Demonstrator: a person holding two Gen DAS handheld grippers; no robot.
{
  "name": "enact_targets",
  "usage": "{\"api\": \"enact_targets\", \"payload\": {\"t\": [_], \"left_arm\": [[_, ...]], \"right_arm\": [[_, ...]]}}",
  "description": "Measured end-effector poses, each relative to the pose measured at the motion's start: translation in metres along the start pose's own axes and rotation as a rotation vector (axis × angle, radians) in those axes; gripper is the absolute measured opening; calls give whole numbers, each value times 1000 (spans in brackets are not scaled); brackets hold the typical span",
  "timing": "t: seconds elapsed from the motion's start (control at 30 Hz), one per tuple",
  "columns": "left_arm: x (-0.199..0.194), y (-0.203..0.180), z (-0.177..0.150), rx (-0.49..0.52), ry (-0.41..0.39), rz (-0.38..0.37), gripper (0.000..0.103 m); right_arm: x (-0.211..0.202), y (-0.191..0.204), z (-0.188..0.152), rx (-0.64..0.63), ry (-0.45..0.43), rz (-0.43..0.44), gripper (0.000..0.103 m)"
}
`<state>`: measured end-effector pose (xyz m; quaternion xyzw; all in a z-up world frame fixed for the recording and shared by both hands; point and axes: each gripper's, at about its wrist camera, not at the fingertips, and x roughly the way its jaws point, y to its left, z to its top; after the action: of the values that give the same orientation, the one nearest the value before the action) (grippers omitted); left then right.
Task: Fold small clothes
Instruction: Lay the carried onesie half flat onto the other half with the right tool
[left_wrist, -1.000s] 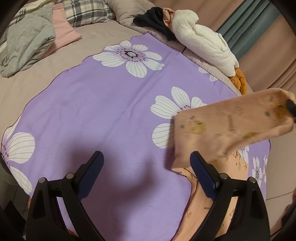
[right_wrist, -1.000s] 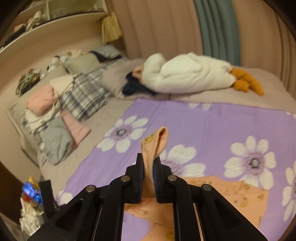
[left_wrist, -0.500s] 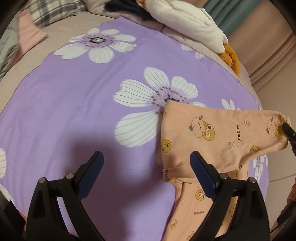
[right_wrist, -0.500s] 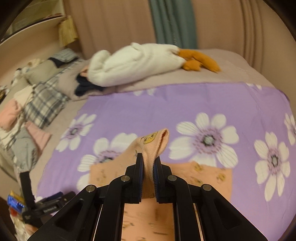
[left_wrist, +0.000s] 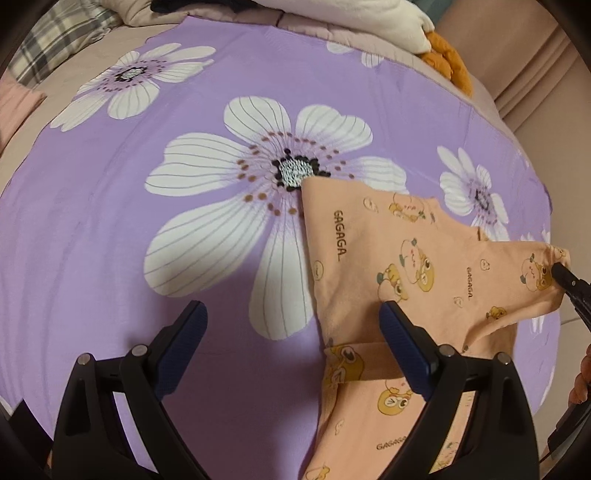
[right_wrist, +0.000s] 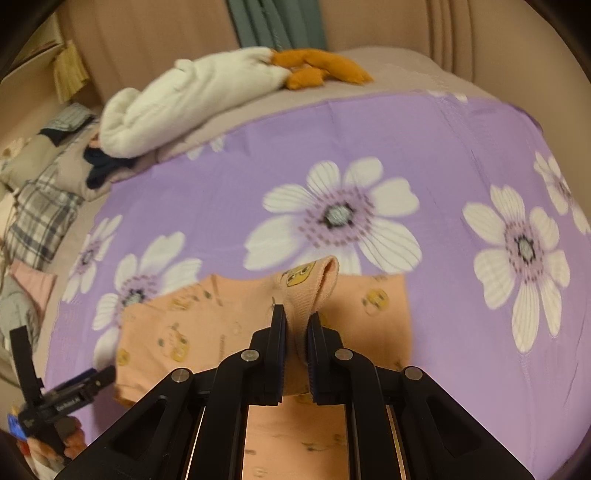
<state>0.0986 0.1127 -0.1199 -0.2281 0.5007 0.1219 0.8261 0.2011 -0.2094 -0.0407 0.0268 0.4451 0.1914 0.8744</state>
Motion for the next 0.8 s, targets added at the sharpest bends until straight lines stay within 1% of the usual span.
{"api": "enact_targets", "payload": {"t": [0.13, 0.23, 0.4, 0.53, 0.67, 0.8], "left_arm": [[14, -4, -2, 28, 15, 42, 94], [24, -4, -3, 39, 26, 62, 95], [31, -5, -3, 69, 17, 82, 100], [33, -6, -2, 75, 13, 90, 101], [35, -6, -2, 82, 6, 91, 103], [35, -6, -2, 88, 7, 89, 103]], "right_arm": [[10, -22, -2, 50, 34, -16, 11], [17, -35, -3, 72, 54, -45, 11], [32, -56, -10, 119, 102, -55, 11], [44, -65, -17, 139, 132, -72, 11], [49, -71, -22, 139, 130, -128, 11], [48, -75, -25, 147, 120, -124, 11]]}}
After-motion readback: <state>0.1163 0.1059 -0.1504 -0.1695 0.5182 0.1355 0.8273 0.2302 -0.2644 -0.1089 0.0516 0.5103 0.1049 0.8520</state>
